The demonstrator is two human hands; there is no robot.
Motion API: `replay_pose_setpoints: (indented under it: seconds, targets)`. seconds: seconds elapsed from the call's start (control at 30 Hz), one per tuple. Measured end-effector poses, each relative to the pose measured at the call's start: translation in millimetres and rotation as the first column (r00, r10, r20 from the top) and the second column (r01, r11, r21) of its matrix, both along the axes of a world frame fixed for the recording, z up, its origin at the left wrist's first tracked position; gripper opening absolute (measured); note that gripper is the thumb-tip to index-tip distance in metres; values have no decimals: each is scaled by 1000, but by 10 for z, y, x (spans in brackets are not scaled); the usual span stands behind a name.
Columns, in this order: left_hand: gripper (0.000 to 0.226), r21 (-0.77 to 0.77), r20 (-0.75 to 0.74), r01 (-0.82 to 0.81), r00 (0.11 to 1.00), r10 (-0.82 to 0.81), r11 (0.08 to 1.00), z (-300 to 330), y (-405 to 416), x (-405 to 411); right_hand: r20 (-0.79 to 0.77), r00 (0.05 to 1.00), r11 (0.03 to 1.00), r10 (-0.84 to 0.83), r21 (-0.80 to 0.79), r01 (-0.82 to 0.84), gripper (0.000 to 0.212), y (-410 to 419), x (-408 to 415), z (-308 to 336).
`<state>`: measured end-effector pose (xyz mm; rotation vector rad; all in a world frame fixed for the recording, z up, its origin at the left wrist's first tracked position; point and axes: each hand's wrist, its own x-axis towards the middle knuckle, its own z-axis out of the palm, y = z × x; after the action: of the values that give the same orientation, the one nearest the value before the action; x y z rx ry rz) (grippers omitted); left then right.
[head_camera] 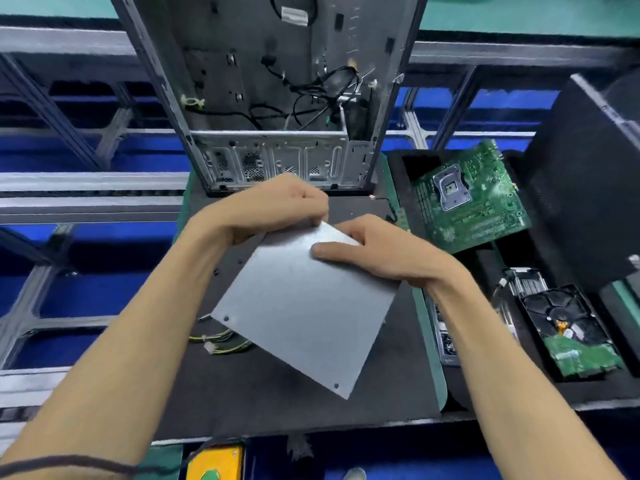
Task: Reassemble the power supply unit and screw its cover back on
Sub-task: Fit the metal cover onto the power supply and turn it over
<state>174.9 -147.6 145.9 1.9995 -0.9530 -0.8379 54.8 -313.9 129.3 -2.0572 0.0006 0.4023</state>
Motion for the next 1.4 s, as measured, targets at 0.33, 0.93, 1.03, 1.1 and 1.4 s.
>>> replay_pose_setpoints:
  seconds: [0.33,0.93,1.03,1.1,1.4]
  targets:
    - [25,-254,-358,-702,707,610,665,-425,451,270,-281,754,655,-594,376,656,24,-41,-386,-433]
    - [29,-15,-612,-779,503,610,626,-994,604,-382,-526,619,458,-584,416,786,27,-306,-45,-516]
    - [29,-25,-626,-785,495,602,619,-950,600,-362,-489,634,496,-599,396,773,28,-297,-16,-520]
    - [31,-18,-634,-792,480,606,610,-927,613,-361,-434,641,537,-632,350,767,30,-270,-17,-546]
    - [48,82,-715,-570,538,447,817,-737,539,-685,-293,724,670,-624,276,689,26,-13,-79,-645]
